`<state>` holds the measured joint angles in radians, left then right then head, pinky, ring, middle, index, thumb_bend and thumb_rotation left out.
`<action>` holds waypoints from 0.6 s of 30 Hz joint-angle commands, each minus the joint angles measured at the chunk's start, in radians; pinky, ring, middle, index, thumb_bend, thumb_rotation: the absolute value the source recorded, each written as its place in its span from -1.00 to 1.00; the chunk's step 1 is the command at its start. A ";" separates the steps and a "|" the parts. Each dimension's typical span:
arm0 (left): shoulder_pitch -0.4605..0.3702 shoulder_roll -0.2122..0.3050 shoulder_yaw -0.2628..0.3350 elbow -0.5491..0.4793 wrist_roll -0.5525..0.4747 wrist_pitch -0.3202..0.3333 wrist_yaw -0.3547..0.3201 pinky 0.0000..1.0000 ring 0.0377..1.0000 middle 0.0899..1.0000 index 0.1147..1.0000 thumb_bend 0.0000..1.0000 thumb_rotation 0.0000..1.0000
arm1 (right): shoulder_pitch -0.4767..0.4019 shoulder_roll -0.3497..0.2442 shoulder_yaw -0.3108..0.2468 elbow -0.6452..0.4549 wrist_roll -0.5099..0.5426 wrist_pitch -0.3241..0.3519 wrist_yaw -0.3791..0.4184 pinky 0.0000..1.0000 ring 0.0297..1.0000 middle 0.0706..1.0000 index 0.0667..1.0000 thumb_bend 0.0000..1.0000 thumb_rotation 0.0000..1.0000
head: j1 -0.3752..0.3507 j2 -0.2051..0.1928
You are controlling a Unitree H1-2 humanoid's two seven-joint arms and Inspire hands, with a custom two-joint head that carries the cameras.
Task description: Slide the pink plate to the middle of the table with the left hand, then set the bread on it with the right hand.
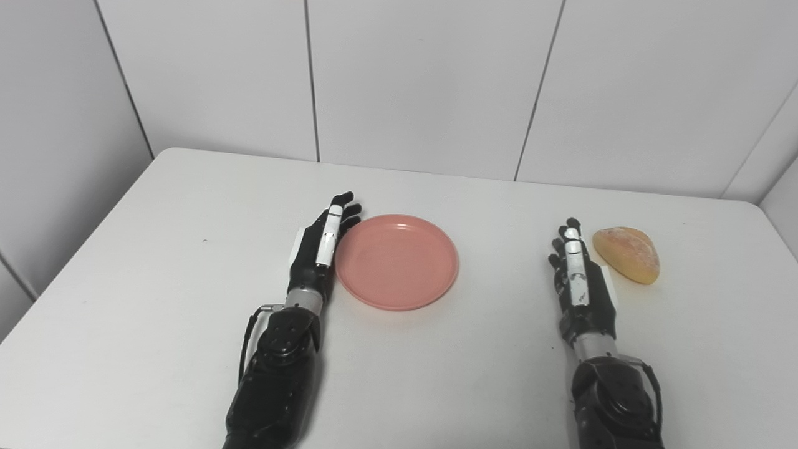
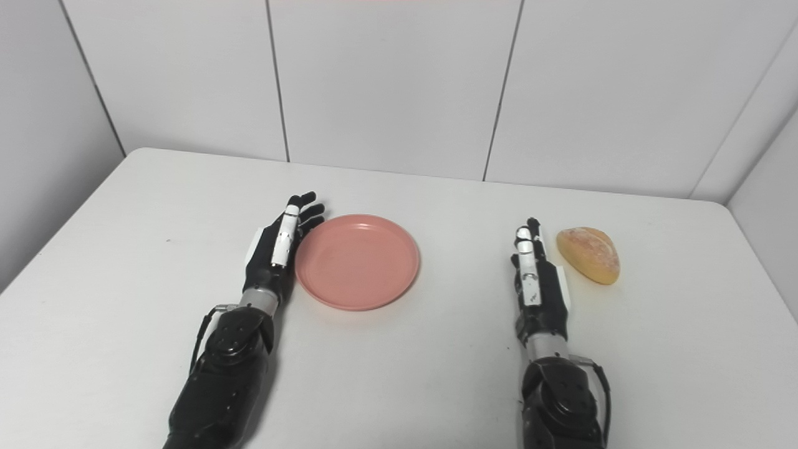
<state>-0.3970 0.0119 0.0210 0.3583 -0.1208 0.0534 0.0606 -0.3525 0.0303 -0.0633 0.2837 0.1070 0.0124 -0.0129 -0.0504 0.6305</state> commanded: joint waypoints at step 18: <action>0.039 -0.021 -0.019 -0.088 -0.029 0.080 -0.118 0.81 0.77 0.72 0.70 0.01 1.00 | -0.043 0.015 0.074 -0.009 -0.070 -0.082 0.001 1.00 1.00 1.00 1.00 0.41 0.92 | -0.118 0.000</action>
<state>-0.3575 -0.0056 0.0153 0.2831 -0.1425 0.1069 -0.0285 -0.3529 0.0383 0.0076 0.2930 0.0445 -0.0007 -0.0103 -0.1687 0.6305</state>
